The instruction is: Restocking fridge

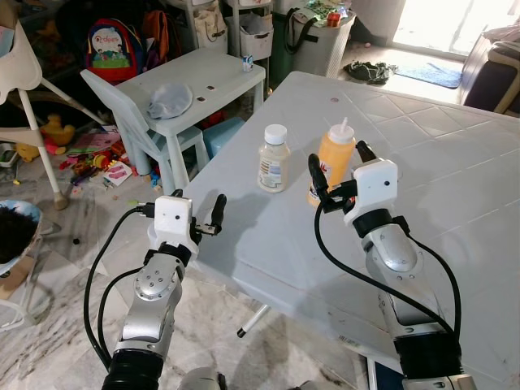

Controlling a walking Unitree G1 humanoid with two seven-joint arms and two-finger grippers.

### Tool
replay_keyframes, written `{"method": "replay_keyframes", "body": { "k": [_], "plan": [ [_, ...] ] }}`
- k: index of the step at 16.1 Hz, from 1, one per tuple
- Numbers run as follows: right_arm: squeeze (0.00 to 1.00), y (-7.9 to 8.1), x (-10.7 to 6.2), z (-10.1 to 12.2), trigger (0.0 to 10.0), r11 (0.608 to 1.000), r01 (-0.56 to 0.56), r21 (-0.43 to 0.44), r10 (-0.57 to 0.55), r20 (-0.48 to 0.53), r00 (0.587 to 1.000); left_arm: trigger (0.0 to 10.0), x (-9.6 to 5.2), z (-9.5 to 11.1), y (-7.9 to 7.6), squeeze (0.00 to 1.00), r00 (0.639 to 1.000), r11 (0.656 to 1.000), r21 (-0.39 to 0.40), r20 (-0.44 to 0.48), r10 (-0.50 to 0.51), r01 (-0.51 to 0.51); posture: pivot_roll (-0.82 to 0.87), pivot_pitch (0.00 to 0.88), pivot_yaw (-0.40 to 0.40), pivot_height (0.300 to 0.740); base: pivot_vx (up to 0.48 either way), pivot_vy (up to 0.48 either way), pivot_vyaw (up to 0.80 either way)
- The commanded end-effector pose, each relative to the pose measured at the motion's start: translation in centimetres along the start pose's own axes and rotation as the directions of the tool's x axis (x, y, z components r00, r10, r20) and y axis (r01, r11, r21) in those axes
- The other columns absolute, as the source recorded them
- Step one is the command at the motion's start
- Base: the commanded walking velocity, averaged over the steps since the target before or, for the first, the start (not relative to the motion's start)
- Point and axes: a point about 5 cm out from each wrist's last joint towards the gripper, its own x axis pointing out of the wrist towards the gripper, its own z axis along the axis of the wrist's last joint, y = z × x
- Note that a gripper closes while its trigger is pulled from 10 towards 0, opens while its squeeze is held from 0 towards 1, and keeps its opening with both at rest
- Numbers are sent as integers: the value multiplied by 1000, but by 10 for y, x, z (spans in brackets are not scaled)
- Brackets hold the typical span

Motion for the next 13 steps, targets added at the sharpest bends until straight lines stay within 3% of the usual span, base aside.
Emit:
{"method": "replay_keyframes", "body": {
  "k": [1, 2, 3, 8, 13],
  "plan": [
    [1000, -4, 3, 2, 10000, 999, 39, 18, -39, 5, 999, 10000, 0, 2, 1, 0, 1000, 1000, 14, -1, -8, 8, 25, 8, 20, 740, 0, 0, 0],
    [761, -5, 4, 2, 10000, 999, 43, 25, -43, 4, 999, 10000, 0, 2, 1, 0, 1000, 1000, 15, -1, -8, 8, 25, 9, 21, 740, 0, 0, 0],
    [24, -5, 5, 1, 10000, 999, 45, 28, -45, 1, 999, 10000, 0, 2, 1, 0, 1000, 1000, 15, -2, -9, 9, 28, 8, 22, 740, 0, 0, 0],
    [0, -7, 25, -1, 10000, 991, 67, 117, -63, -38, 997, 10000, 0, 3, -1, 0, 1000, 1000, 20, -8, -19, 20, 39, 13, 27, 740, 0, 0, 0],
    [0, -10, 46, -5, 10000, 988, 68, 138, -57, -82, 995, 10000, -1, 3, -1, 0, 1000, 999, 26, -12, -23, 23, 51, 21, 26, 740, 0, 0, 0]
  ]
}}
